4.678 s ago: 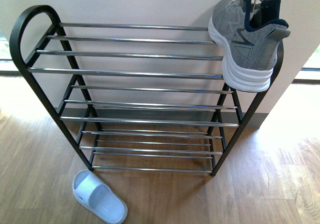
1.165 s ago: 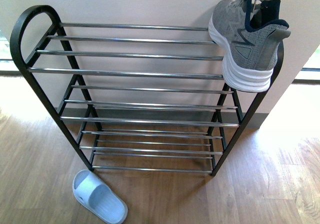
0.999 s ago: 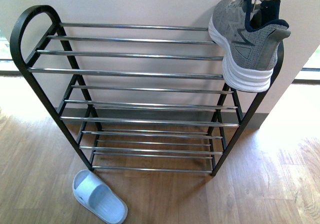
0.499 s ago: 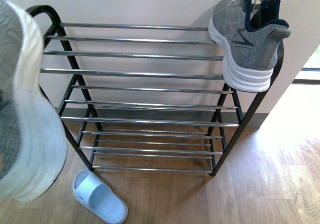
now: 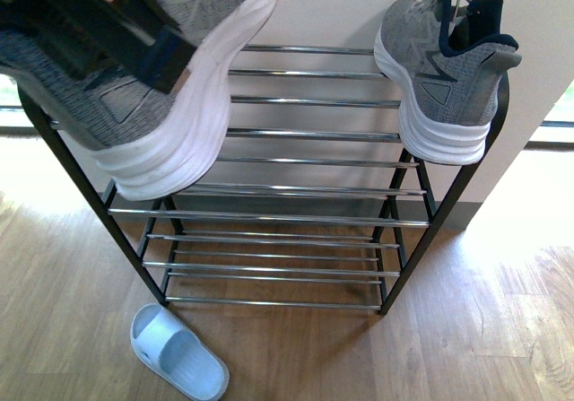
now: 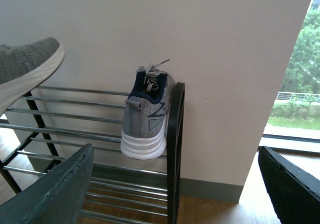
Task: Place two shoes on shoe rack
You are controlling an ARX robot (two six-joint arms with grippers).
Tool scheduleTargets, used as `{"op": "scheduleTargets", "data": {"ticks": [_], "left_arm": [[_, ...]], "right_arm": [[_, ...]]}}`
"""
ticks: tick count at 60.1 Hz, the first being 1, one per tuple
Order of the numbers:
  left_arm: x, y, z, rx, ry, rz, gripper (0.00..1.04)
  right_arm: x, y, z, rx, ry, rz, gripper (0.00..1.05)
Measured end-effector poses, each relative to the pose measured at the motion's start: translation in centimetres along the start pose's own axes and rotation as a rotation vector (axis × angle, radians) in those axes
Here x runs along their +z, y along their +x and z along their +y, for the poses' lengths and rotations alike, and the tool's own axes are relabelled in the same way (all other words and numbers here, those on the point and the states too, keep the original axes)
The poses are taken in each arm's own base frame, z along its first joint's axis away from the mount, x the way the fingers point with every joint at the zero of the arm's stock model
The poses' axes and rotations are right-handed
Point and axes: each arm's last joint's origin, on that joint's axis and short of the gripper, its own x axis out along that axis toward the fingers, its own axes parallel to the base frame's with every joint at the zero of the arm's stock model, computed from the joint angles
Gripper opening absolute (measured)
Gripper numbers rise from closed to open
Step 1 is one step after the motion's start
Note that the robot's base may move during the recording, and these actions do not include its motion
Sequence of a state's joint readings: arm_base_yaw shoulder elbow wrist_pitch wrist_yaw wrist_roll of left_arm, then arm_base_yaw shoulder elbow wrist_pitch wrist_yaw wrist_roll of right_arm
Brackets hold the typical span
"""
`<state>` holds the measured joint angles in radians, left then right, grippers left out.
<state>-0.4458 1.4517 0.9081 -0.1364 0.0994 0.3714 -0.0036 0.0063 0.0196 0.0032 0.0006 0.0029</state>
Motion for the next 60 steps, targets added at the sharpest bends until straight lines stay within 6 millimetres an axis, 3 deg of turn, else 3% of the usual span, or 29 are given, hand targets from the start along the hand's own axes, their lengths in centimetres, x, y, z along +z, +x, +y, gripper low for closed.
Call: {"op": "scheduleTargets", "data": {"ticks": [17, 30, 60], "left_arm": [[2.8, 4.9, 0.6, -0.005, 0.032, 0.041, 0.02], [3.8, 8.5, -1.1, -0.017, 0.022, 0.055, 0.02], [6.7, 12.7, -2.2, -0.007, -0.036, 0.064, 0.02]], "right_arm": [[0.0, 0.0, 0.0, 0.0, 0.0, 0.0, 0.95], [0.0, 0.0, 0.0, 0.0, 0.0, 0.0, 0.95], [0.0, 0.0, 0.0, 0.0, 0.0, 0.0, 0.95]]}}
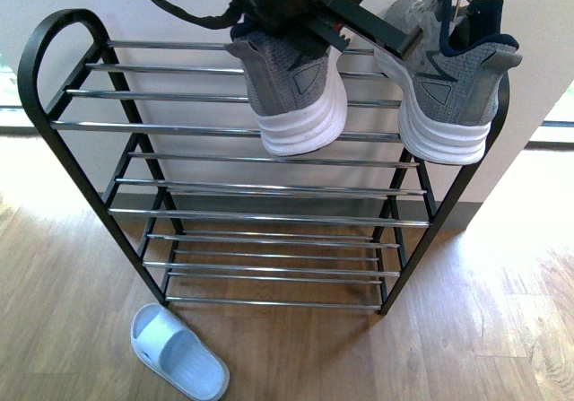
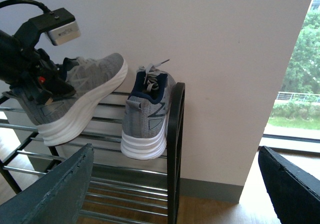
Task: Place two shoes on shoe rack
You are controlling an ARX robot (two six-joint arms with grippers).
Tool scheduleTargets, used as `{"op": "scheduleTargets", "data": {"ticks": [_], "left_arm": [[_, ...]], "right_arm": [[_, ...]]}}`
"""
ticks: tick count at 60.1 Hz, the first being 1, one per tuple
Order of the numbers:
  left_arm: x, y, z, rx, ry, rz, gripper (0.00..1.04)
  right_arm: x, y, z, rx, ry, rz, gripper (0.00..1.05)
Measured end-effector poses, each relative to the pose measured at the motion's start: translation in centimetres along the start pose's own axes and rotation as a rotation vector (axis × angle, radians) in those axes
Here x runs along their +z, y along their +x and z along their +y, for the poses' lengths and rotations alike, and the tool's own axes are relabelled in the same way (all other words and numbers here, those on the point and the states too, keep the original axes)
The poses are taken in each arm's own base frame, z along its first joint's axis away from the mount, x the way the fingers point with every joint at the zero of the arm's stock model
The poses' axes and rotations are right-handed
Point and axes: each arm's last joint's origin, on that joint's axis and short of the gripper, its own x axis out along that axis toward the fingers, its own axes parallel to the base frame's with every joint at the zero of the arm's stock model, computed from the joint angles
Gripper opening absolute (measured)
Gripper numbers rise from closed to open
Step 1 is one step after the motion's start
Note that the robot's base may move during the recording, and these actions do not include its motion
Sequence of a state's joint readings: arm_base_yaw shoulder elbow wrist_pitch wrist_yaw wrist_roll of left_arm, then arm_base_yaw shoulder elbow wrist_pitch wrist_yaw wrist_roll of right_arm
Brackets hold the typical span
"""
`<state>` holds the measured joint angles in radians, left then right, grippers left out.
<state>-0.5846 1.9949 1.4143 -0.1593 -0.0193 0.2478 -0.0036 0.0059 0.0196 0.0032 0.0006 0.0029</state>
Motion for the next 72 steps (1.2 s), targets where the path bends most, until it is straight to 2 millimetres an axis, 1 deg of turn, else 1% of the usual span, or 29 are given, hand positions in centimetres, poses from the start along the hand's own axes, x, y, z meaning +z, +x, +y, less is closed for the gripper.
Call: {"op": "scheduleTargets", "data": {"ticks": [11, 18, 44, 45, 47, 53, 55, 56, 60, 63, 65, 71, 72], "left_arm": [[0.3, 1.2, -1.2, -0.022, 0.0, 0.015, 0.02], [0.4, 1.8, -1.5, -0.023, -0.008, 0.023, 0.02], [0.9, 2.9, -2.0, -0.021, -0.02, 0.026, 0.02], [1.0, 2.9, -2.0, -0.021, -0.024, 0.026, 0.03], [1.0, 2.9, -2.0, -0.022, -0.026, 0.023, 0.1], [1.3, 2.9, -2.1, -0.021, -0.028, 0.008, 0.37], [1.4, 2.8, -2.2, -0.02, -0.026, 0.0, 0.44], [1.5, 2.7, -2.3, -0.016, -0.026, -0.009, 0.5], [1.8, 2.0, -2.3, 0.001, -0.031, -0.038, 0.64], [1.9, 1.5, -2.3, 0.006, -0.035, -0.056, 0.71], [2.0, 0.8, -2.3, 0.02, -0.041, -0.073, 0.78], [2.2, -0.7, -2.1, 0.062, -0.062, -0.117, 0.94], [2.2, -1.0, -2.1, 0.066, -0.065, -0.122, 0.96]], "right_arm": [[0.0, 0.0, 0.0, 0.0, 0.0, 0.0, 0.95], [0.0, 0.0, 0.0, 0.0, 0.0, 0.0, 0.95], [0.0, 0.0, 0.0, 0.0, 0.0, 0.0, 0.95], [0.0, 0.0, 0.0, 0.0, 0.0, 0.0, 0.95], [0.0, 0.0, 0.0, 0.0, 0.0, 0.0, 0.95], [0.0, 0.0, 0.0, 0.0, 0.0, 0.0, 0.95], [0.0, 0.0, 0.0, 0.0, 0.0, 0.0, 0.95], [0.0, 0.0, 0.0, 0.0, 0.0, 0.0, 0.95], [0.0, 0.0, 0.0, 0.0, 0.0, 0.0, 0.95], [0.0, 0.0, 0.0, 0.0, 0.0, 0.0, 0.95], [0.0, 0.0, 0.0, 0.0, 0.0, 0.0, 0.95], [0.0, 0.0, 0.0, 0.0, 0.0, 0.0, 0.95], [0.0, 0.0, 0.0, 0.0, 0.0, 0.0, 0.95]]}}
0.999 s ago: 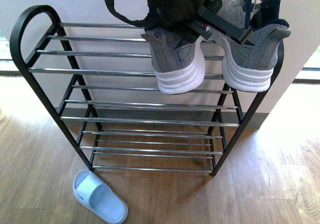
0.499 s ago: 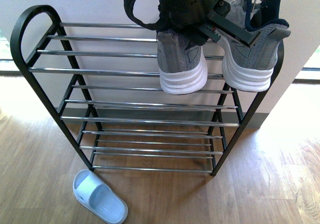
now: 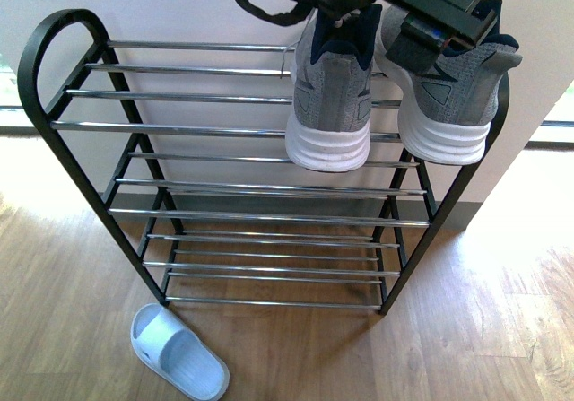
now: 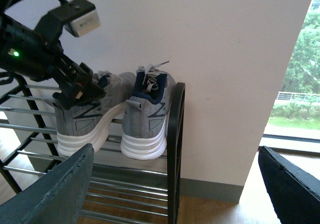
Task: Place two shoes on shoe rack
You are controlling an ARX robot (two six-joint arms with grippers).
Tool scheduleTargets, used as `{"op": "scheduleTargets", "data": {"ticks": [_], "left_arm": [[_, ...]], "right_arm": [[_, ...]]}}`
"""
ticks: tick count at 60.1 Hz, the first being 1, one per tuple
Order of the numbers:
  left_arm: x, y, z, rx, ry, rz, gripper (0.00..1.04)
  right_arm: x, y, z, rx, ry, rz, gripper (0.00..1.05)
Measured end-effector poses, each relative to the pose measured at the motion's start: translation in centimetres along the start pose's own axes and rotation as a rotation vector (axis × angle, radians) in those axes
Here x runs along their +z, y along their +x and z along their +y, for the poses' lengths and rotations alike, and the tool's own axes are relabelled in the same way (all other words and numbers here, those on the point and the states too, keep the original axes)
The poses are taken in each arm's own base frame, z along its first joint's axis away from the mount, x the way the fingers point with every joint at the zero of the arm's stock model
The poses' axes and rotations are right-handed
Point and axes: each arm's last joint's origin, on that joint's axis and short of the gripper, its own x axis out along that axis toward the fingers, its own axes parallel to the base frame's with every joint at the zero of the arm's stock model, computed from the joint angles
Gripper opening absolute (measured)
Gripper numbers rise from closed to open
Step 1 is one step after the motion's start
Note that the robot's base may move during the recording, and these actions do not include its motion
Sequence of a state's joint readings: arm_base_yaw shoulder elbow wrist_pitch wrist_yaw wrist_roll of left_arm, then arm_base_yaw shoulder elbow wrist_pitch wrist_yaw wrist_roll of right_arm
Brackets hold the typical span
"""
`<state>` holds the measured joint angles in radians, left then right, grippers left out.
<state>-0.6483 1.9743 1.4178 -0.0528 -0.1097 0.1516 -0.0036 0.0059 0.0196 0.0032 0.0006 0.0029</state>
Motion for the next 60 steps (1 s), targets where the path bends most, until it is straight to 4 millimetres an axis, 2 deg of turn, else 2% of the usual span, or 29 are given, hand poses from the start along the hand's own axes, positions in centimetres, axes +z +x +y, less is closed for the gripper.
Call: {"op": "scheduleTargets", "data": {"ticks": [11, 16, 24, 34, 43, 48, 52, 55, 60], "left_arm": [[-0.1, -3.9, 0.7, 0.122, -0.054, -0.087, 0.95], [-0.9, -7.1, 1.3, 0.234, -0.094, -0.139, 0.95], [-3.6, -13.6, 2.9, 0.445, -0.2, -0.2, 0.95], [-6.5, -18.7, 3.9, 0.604, -0.311, -0.249, 0.95], [-9.4, -21.8, 4.1, 0.646, -0.437, -0.318, 0.95], [-11.2, -22.8, 4.1, 0.676, -0.507, -0.34, 0.95], [-11.4, -23.1, 4.1, 0.674, -0.541, -0.361, 0.95], [-12.1, -23.2, 4.4, 0.577, -0.497, -0.467, 0.84], [-13.8, -23.5, 4.7, 0.531, -0.437, -0.544, 0.7]], "right_arm": [[0.0, 0.0, 0.0, 0.0, 0.0, 0.0, 0.95], [0.0, 0.0, 0.0, 0.0, 0.0, 0.0, 0.95], [0.0, 0.0, 0.0, 0.0, 0.0, 0.0, 0.95], [0.0, 0.0, 0.0, 0.0, 0.0, 0.0, 0.95], [0.0, 0.0, 0.0, 0.0, 0.0, 0.0, 0.95], [0.0, 0.0, 0.0, 0.0, 0.0, 0.0, 0.95], [0.0, 0.0, 0.0, 0.0, 0.0, 0.0, 0.95], [0.0, 0.0, 0.0, 0.0, 0.0, 0.0, 0.95], [0.0, 0.0, 0.0, 0.0, 0.0, 0.0, 0.95]]}}
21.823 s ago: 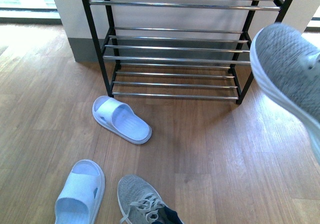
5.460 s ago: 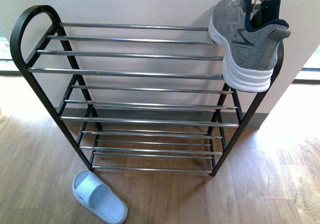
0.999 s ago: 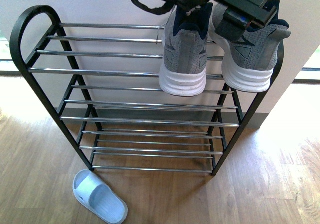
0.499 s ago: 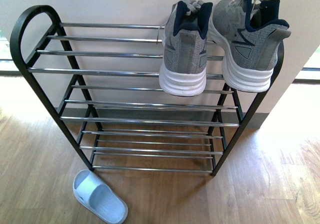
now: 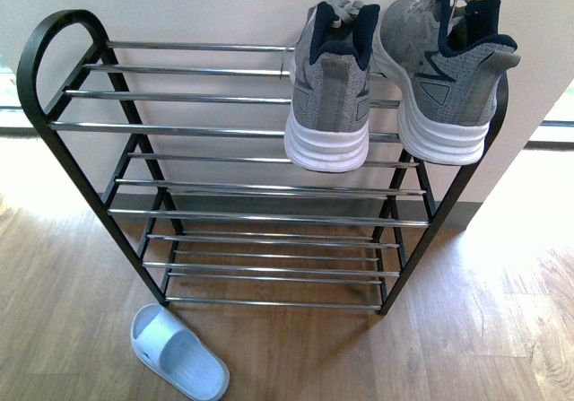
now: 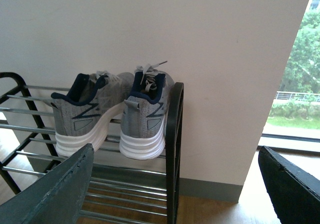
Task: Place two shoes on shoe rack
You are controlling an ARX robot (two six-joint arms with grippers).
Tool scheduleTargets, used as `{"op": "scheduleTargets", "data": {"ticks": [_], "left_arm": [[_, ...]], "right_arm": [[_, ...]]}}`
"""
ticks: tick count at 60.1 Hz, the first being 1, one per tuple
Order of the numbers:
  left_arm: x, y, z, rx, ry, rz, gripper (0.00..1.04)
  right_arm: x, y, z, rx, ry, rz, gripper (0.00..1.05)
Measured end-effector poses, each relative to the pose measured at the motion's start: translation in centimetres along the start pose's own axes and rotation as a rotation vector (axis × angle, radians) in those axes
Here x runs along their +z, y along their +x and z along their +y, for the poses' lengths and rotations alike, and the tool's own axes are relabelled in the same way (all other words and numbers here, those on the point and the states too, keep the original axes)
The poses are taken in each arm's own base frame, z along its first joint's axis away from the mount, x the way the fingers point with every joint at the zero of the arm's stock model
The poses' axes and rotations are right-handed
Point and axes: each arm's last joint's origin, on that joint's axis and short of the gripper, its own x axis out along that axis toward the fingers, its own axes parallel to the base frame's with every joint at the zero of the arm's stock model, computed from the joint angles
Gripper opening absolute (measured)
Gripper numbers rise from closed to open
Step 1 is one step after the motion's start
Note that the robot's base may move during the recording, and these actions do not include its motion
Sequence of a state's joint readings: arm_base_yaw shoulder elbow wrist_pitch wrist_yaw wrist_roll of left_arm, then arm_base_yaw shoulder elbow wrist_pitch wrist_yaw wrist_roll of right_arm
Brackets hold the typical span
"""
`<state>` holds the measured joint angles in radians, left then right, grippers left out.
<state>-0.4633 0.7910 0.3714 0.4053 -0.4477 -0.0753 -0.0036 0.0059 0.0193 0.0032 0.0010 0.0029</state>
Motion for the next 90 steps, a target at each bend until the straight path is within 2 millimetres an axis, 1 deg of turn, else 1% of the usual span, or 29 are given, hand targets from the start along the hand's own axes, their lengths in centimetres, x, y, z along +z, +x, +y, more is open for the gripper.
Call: {"op": "scheduleTargets", "data": {"ticks": [1, 6, 11, 12, 16, 18, 36, 39, 45, 54, 57, 77, 83, 90], "left_arm": [[-0.1, -0.1, 0.2, -0.003, 0.006, -0.003, 0.68], [-1.8, -1.1, 2.2, 0.008, 0.043, -0.009, 0.45], [-2.9, -1.8, 3.3, 0.0, 0.052, -0.008, 0.25], [-3.2, -1.9, 3.5, 0.002, 0.054, -0.008, 0.2], [-3.7, -2.4, 4.2, 0.003, 0.056, -0.01, 0.05], [-3.9, -2.5, 4.4, 0.007, 0.054, -0.01, 0.01], [-5.5, -3.8, 5.9, 0.011, 0.058, -0.011, 0.01], [-5.7, -4.0, 6.3, -0.014, 0.059, -0.008, 0.01], [-6.0, -4.3, 7.1, 0.017, 0.059, -0.011, 0.01], [-6.3, -4.8, 7.1, 0.012, 0.059, -0.017, 0.01], [-7.0, -5.0, 7.1, 0.012, 0.059, -0.024, 0.01], [-7.0, -5.5, 7.1, 0.011, 0.06, -0.027, 0.01], [-7.5, -6.2, 7.2, 0.012, 0.06, 0.007, 0.01], [-7.4, -6.5, 7.2, 0.012, 0.06, -0.013, 0.01]], "right_arm": [[0.0, 0.0, 0.0, 0.0, 0.0, 0.0, 0.95], [0.0, 0.0, 0.0, 0.001, 0.0, 0.0, 0.95], [0.0, 0.0, 0.0, 0.0, 0.0, 0.0, 0.95], [0.0, 0.0, 0.0, 0.0, 0.0, 0.0, 0.95], [0.0, 0.0, 0.0, 0.0, 0.0, 0.0, 0.95], [0.0, 0.0, 0.0, 0.0, 0.0, 0.0, 0.95], [0.0, 0.0, 0.0, 0.001, 0.0, 0.0, 0.95], [0.0, 0.0, 0.0, 0.0, 0.0, 0.0, 0.95], [0.0, 0.0, 0.0, 0.0, 0.0, 0.0, 0.95], [0.0, 0.0, 0.0, 0.0, 0.0, 0.0, 0.95], [0.0, 0.0, 0.0, 0.0, 0.0, 0.0, 0.95], [0.0, 0.0, 0.0, 0.0, 0.0, 0.0, 0.95], [0.0, 0.0, 0.0, 0.0, 0.0, 0.0, 0.95], [0.0, 0.0, 0.0, 0.001, 0.0, 0.0, 0.95]]}}
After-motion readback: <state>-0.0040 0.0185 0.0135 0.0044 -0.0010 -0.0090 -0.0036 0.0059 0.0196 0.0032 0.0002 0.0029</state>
